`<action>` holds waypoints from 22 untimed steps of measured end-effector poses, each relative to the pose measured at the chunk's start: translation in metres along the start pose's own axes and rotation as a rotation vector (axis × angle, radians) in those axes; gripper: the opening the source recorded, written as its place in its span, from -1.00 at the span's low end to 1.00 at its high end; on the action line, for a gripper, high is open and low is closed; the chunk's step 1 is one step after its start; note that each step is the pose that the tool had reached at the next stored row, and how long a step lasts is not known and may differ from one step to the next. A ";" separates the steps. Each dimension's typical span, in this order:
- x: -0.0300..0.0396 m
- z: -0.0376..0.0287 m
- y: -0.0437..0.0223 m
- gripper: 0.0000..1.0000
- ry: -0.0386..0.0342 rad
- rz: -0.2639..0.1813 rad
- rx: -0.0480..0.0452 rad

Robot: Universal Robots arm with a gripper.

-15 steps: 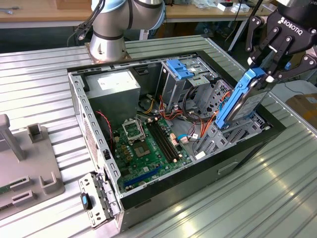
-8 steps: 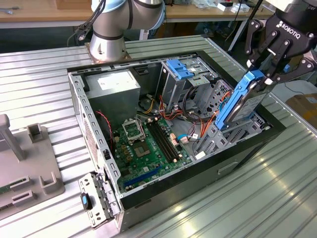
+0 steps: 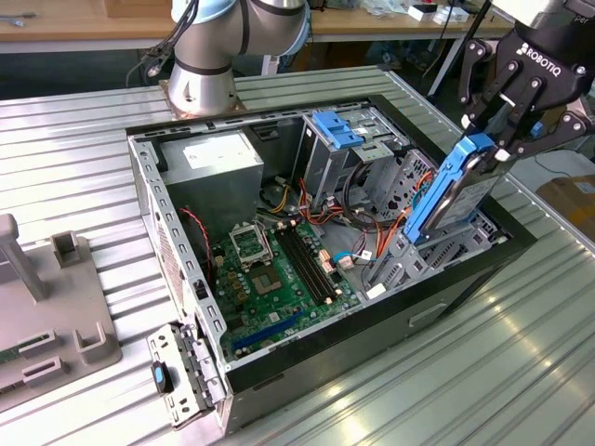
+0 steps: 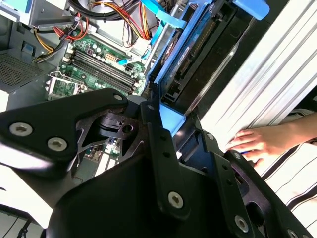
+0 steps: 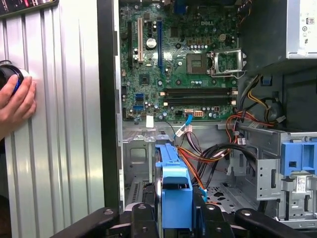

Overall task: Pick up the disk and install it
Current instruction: 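Pick up the disk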

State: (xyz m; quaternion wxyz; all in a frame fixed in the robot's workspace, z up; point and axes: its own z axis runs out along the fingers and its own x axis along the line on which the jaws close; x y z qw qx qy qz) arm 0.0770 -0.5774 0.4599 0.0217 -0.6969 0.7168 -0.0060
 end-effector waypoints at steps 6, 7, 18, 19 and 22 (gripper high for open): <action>-0.0001 -0.0052 -0.0002 -0.26 -0.0001 0.000 0.0000; -0.0001 -0.0052 0.0001 -0.26 0.0000 0.000 0.0000; 0.0001 0.0014 0.0033 -0.26 0.0001 0.000 0.0000; 0.0001 0.0018 0.0033 -0.26 0.0002 0.000 0.0000; 0.0002 0.0034 0.0033 -0.26 -0.0001 0.000 0.0000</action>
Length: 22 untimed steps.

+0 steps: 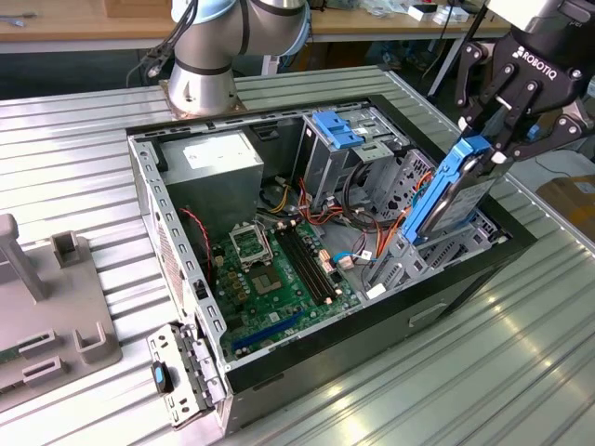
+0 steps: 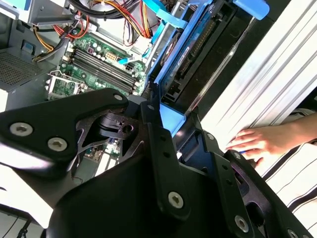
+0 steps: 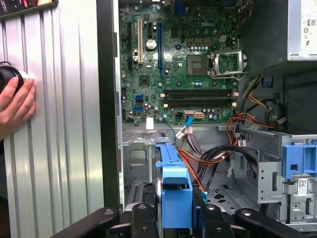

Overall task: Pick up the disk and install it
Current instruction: 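Pick up the disk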

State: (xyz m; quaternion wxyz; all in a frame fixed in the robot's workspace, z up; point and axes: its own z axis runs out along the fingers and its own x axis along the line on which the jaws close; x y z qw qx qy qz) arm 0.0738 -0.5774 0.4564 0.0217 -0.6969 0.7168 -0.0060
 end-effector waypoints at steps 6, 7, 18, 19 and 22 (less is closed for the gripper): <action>0.0001 0.0066 -0.0020 -0.26 0.0002 0.000 0.0000; 0.0001 0.0087 -0.0021 -0.26 0.0002 0.000 0.0000; 0.0006 0.0254 -0.0014 -0.26 0.0002 0.000 0.0000; 0.0008 0.0285 -0.0013 -0.26 0.0000 0.000 0.0000; 0.0011 0.0340 -0.0012 -0.26 0.0002 0.000 0.0000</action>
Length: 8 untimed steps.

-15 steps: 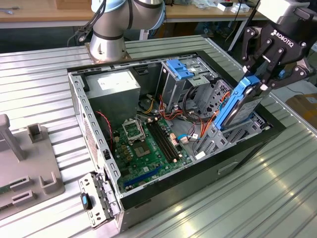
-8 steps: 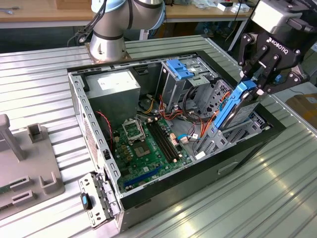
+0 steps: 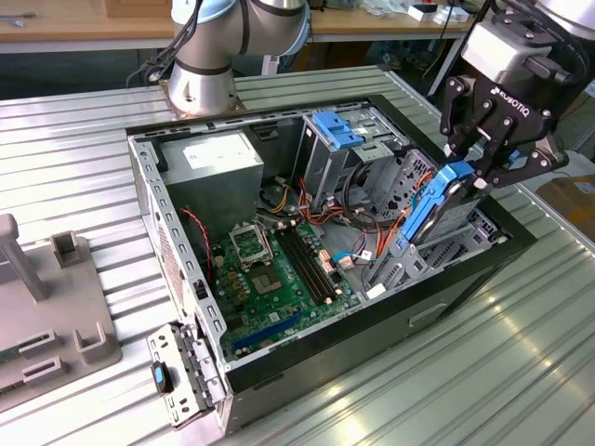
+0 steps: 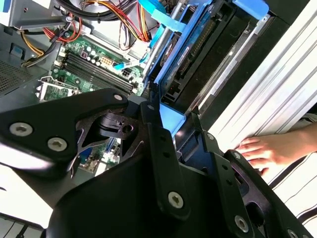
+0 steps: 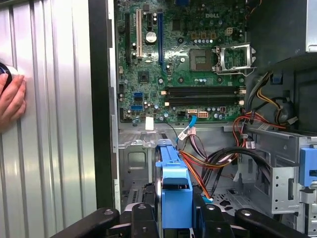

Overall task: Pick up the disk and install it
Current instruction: 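Pick up the disk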

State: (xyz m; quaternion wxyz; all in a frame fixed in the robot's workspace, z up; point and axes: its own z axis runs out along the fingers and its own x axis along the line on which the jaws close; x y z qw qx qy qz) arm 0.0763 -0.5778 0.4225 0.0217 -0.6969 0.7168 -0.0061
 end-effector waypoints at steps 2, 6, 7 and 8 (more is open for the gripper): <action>0.0000 0.0005 0.0000 -0.26 0.0002 0.000 0.0000; 0.0000 0.0018 -0.0015 -0.26 -0.0003 0.000 0.0000; 0.0000 0.0024 -0.0015 -0.26 -0.0001 0.000 0.0000; 0.0001 0.0035 -0.0015 -0.26 -0.0002 0.000 0.0000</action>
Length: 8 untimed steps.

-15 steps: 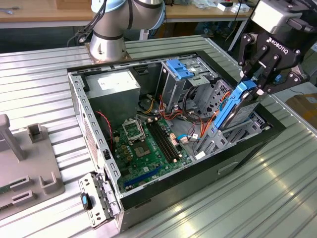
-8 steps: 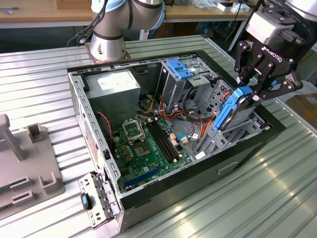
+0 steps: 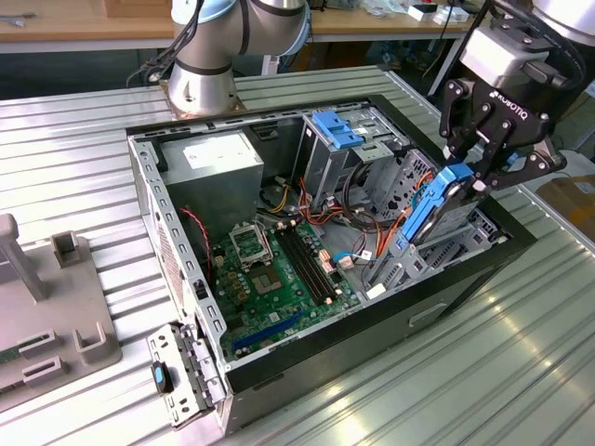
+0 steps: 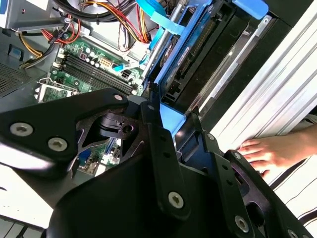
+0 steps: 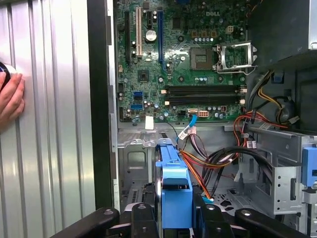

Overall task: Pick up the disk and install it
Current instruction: 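Pick up the disk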

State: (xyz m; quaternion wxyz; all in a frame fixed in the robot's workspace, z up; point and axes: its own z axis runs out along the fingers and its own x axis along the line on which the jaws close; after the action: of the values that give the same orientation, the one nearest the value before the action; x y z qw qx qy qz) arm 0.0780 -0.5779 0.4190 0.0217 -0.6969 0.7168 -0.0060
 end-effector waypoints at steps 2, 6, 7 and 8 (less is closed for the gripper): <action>0.0000 0.0031 -0.0002 -0.26 0.0002 0.000 0.0000; 0.0002 0.0104 -0.0005 -0.26 0.0003 0.000 -0.0001; 0.0002 0.0117 -0.0007 -0.26 0.0002 0.000 0.0000; 0.0002 0.0129 -0.0009 -0.26 0.0003 0.000 0.0000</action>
State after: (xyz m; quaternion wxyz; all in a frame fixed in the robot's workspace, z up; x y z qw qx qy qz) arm 0.0794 -0.5778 0.4062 0.0216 -0.6970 0.7167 -0.0061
